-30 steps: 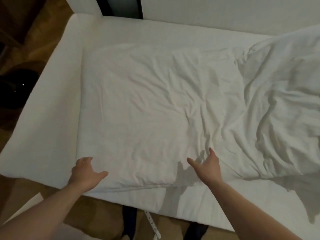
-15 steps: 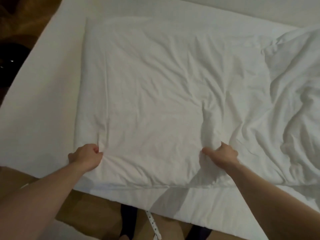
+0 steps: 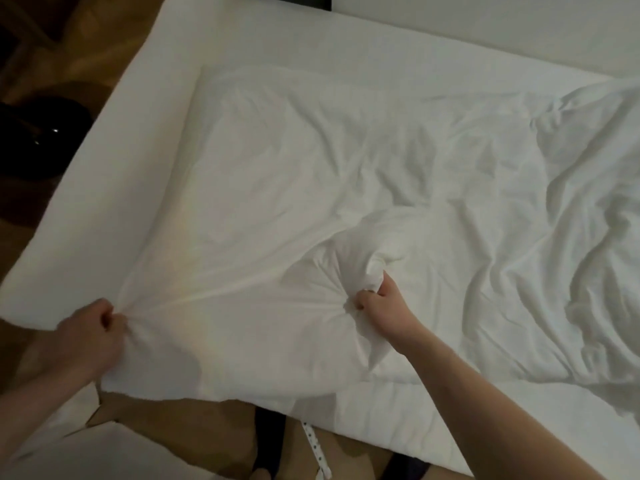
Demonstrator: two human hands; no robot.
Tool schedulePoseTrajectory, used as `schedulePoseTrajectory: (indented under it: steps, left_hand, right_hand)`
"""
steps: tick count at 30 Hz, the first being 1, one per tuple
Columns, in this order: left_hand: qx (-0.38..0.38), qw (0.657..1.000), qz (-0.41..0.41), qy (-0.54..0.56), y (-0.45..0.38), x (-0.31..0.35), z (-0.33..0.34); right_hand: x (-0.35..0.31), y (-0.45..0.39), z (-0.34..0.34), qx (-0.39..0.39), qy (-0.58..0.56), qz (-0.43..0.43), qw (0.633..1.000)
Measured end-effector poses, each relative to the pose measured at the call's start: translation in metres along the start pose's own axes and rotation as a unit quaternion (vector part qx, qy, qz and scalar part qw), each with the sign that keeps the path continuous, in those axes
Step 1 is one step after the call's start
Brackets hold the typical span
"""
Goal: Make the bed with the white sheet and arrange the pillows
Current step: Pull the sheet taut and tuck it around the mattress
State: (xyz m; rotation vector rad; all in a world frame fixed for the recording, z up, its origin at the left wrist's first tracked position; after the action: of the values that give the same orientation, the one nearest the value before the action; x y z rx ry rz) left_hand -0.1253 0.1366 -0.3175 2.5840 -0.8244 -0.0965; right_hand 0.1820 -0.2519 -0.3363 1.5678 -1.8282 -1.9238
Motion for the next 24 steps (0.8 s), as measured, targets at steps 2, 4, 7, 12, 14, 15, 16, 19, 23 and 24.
schedulePoseTrajectory:
  steps: [2,4,7,12,14,15,16,19,23,24]
  left_hand:
    - [-0.078,0.994,0.016,-0.068,0.006,0.033,0.007]
    - [-0.167,0.977,0.018,-0.129,0.001,0.060,0.015]
    - [-0.205,0.968,0.013,-0.143,-0.026,0.094,0.023]
    - [-0.006,0.995,0.100,-0.031,-0.089,0.192,-0.019]
    - [0.047,0.992,0.114,0.023,-0.118,0.220,-0.027]
    - [0.067,0.991,0.113,0.038,-0.132,0.228,-0.030]
    - [0.083,0.990,0.101,0.046,-0.145,0.231,-0.031]
    - [0.117,0.991,0.048,0.045,-0.182,0.229,-0.025]
    - [0.075,0.996,0.012,0.050,-0.214,0.212,-0.002]
    - [0.055,0.997,0.032,0.042,-0.220,0.210,0.002]
  right_hand:
    - [0.047,-0.005,0.001,-0.012,0.087,0.090,0.992]
    - [0.095,-0.006,-0.005,-0.010,0.122,0.196,0.973]
    - [0.104,-0.009,-0.031,0.074,-0.034,0.196,0.977]
    - [0.028,-0.059,-0.083,0.170,-0.091,0.128,0.973]
    - [-0.008,-0.085,-0.099,0.192,-0.067,0.095,0.974]
    - [-0.024,-0.097,-0.104,0.203,-0.057,0.081,0.974]
    - [-0.037,-0.110,-0.107,0.214,-0.053,0.070,0.973]
    - [-0.064,-0.150,-0.108,0.238,-0.033,0.038,0.970]
    - [-0.064,-0.186,-0.109,0.250,-0.116,0.070,0.959]
    - [-0.064,-0.191,-0.109,0.247,-0.150,0.083,0.954]
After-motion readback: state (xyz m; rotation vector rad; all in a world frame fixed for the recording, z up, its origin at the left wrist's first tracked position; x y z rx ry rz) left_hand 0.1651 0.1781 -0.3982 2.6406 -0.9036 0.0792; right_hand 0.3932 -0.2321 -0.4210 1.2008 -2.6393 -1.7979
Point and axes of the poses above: each hand's wrist, its own y-axis away from the middle knuckle, its own z-axis out of the palm, x = y × z, the point moved 5 cm from there along -y, towards the middle knuckle, and after that the axes turned 9 degrees about z, right-handed, at the moved point
